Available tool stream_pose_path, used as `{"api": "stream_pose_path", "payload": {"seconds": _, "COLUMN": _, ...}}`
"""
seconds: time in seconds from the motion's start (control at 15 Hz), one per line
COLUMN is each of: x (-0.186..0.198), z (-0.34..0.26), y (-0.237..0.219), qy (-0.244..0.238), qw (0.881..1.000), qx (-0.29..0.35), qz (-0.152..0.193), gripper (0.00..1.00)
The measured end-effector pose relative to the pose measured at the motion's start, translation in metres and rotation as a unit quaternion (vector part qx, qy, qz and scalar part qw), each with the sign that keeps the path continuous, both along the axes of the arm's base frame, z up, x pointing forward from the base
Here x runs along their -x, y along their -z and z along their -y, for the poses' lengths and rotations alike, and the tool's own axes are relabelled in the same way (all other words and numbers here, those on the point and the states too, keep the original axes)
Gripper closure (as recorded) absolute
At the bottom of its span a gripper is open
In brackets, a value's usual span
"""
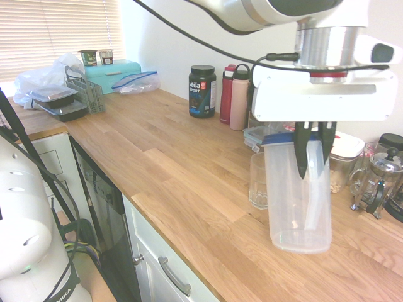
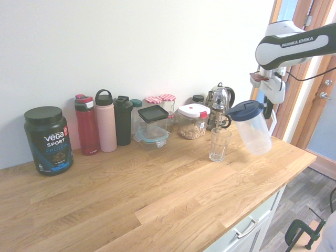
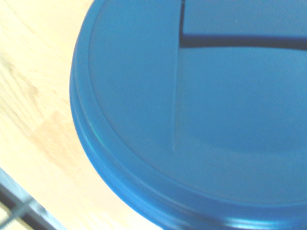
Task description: Pour me some water
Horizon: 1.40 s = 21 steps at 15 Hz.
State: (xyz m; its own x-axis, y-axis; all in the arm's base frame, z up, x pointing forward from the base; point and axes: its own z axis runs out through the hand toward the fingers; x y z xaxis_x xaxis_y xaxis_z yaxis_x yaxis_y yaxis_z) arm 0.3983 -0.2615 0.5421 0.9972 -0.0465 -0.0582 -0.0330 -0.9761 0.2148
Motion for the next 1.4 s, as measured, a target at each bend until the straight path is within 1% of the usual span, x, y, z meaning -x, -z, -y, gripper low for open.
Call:
{"api": "stream_pose_path", "payload": {"seconds": 0.2, "x": -0.011, "z": -0.024, "y": -0.008, "qy": -0.038, "qw": 0.997, "qx": 0.054, "qz": -0.033, "gripper": 1.00}}
{"api": "stream_pose_path", "payload": {"seconds": 0.4, "x": -0.015, "z": -0.030, "y": -0.009, "qy": -0.062, "qw": 0.991, "qx": 0.104, "qz": -0.059, "gripper": 1.00}}
{"api": "stream_pose_path", "payload": {"seconds": 0.6, "x": -0.017, "z": -0.038, "y": 0.000, "qy": -0.076, "qw": 0.984, "qx": 0.141, "qz": -0.082, "gripper": 1.00}}
{"api": "stream_pose_path", "payload": {"seconds": 0.73, "x": -0.020, "z": -0.052, "y": 0.016, "qy": -0.081, "qw": 0.979, "qx": 0.160, "qz": -0.094, "gripper": 1.00}}
{"api": "stream_pose_path", "payload": {"seconds": 0.87, "x": -0.022, "z": -0.063, "y": 0.022, "qy": -0.084, "qw": 0.977, "qx": 0.170, "qz": -0.096, "gripper": 1.00}}
{"api": "stream_pose_path", "payload": {"seconds": 1.2, "x": -0.022, "z": -0.063, "y": 0.019, "qy": -0.083, "qw": 0.977, "qx": 0.171, "qz": -0.093, "gripper": 1.00}}
{"api": "stream_pose_path", "payload": {"seconds": 1.27, "x": -0.020, "z": -0.061, "y": 0.017, "qy": -0.078, "qw": 0.979, "qx": 0.165, "qz": -0.087, "gripper": 1.00}}
{"api": "stream_pose_path", "payload": {"seconds": 1.4, "x": -0.011, "z": -0.049, "y": 0.008, "qy": -0.058, "qw": 0.989, "qx": 0.126, "qz": -0.058, "gripper": 1.00}}
